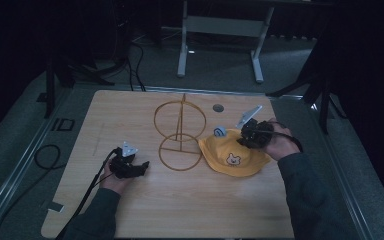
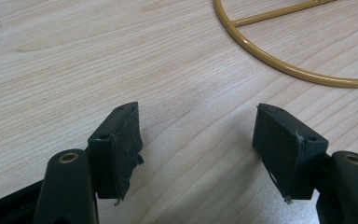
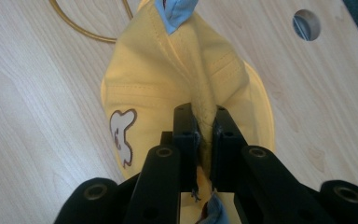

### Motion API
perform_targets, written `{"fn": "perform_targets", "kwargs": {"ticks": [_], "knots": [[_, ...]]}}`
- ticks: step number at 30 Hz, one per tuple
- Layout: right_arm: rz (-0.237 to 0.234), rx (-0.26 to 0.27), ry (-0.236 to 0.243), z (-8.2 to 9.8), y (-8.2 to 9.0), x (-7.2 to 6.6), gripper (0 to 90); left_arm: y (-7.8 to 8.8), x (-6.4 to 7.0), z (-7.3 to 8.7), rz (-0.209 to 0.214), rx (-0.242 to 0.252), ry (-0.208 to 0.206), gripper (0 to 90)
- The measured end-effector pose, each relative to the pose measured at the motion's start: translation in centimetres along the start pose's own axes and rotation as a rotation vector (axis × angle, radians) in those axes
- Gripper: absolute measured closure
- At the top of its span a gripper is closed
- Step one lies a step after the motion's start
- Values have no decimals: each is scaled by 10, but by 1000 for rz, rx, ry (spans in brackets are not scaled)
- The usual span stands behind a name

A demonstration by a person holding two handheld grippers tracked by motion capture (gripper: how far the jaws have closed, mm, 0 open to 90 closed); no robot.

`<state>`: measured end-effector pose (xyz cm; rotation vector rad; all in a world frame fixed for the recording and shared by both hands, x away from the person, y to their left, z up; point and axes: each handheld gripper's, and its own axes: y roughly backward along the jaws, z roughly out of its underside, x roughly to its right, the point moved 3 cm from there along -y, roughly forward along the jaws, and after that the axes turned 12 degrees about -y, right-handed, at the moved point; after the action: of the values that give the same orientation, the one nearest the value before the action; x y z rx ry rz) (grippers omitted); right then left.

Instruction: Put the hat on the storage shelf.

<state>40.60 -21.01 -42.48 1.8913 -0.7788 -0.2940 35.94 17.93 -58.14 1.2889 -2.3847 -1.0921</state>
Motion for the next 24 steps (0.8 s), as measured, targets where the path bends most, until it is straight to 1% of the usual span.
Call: {"fn": "perform_targets", "kwargs": {"ticks": [6,13,19,22,24], "knots": [[9,22,-7,-3,13,3,831,0,0,0,-1,1,1,327],[21,54,-24,-7,23,8,833,0,0,0,0,0,1,327],[21,83,-31,-10,32,10,832,0,0,0,0,-1,1,327],[20,98,-39,-11,36,11,832,0,0,0,1,0,1,327],[20,116,-59,-11,41,13,832,0,0,0,0,0,1,327]]}}
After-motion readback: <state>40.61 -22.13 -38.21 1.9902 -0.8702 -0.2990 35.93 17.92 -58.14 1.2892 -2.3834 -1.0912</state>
